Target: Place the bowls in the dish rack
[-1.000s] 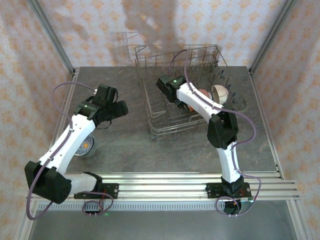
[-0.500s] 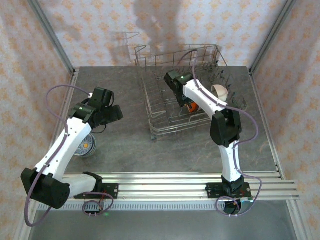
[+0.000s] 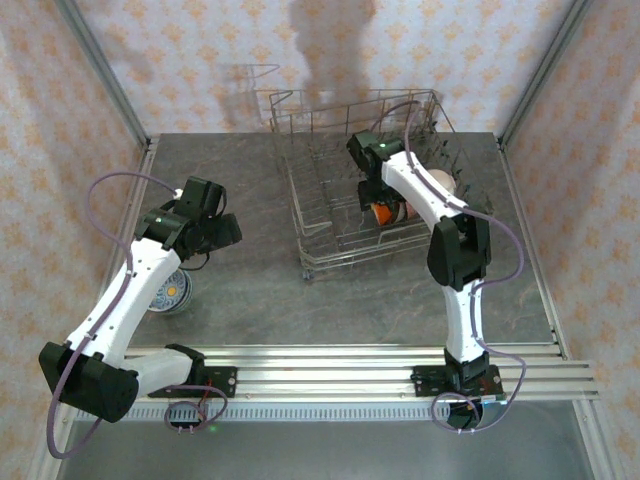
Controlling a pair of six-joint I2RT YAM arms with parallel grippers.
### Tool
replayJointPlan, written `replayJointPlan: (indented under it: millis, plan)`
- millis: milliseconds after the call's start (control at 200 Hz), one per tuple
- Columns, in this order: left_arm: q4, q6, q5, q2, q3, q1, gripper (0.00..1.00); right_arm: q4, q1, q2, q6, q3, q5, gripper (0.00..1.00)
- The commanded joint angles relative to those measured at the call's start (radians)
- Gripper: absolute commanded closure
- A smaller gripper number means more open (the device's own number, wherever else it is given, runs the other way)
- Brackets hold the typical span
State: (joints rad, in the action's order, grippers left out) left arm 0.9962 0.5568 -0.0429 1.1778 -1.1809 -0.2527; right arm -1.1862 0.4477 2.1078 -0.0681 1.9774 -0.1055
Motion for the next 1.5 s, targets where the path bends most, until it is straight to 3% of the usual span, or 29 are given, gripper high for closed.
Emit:
replayJointPlan:
  millis: [0,525,711,966,1301,1496]
  plan:
    - [0.038,-0.004,-0.052,-0.020,0.011,0.011,0.18,0.065,-0.036,-0.028,-0.002,0.035,0.002,0.29]
    - [0.059,-0.046,-0.088,-0.007,0.009,0.050,0.18,0.092,-0.075,-0.062,0.049,0.015,0.229,0.32]
    - [0.084,-0.058,-0.099,-0.013,-0.007,0.093,0.17,0.082,-0.069,-0.052,0.044,0.017,0.245,0.29]
    - [0.140,-0.079,-0.079,-0.029,0.005,0.215,0.16,0.081,-0.025,-0.052,0.049,0.026,0.192,0.22]
    - [0.150,-0.082,-0.020,-0.032,0.082,0.311,0.17,0.049,0.024,-0.051,0.039,0.084,-0.026,0.21]
    - [0.077,-0.046,-0.008,-0.030,0.211,0.331,0.29,0.010,0.036,-0.072,0.039,0.092,-0.084,0.20]
